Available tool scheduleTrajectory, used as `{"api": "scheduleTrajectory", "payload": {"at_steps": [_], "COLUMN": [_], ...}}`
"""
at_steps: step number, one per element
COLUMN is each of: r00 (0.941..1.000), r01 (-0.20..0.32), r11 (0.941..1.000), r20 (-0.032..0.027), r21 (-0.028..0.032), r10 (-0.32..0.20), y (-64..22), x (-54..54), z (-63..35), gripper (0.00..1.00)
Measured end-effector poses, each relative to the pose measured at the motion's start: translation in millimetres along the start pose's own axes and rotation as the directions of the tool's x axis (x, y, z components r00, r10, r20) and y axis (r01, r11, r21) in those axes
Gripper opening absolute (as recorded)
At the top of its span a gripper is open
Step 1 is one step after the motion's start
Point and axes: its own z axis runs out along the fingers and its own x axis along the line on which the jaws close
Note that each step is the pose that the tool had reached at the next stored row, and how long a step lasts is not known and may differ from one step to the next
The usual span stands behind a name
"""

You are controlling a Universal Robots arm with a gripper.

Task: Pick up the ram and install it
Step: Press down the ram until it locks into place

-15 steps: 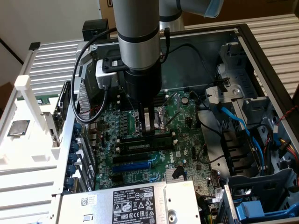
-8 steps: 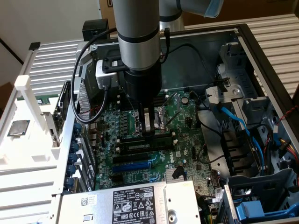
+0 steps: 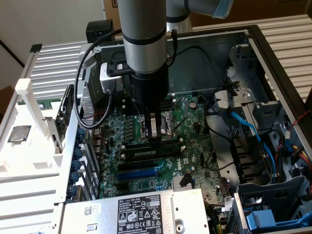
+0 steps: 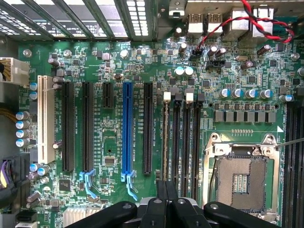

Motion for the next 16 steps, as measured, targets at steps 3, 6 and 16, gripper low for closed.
{"api": "scheduleTrajectory", "payload": {"at_steps": [3,6,16], "r00": [1.0000,1.0000,1.0000], "r01": [0.000,0.000,0.000], "r11": [1.0000,1.0000,1.0000], "r20": [0.0002,0.0004,0.0003], "r21": [0.0002,0.0002,0.0002], "r10": [0.000,0.000,0.000], "y": [0.0,0.0,0.0], "x": [0.1,0.7,2.0], "z": [0.2,0.3,0.1], "gripper": [0.10,0.10,0.10]}}
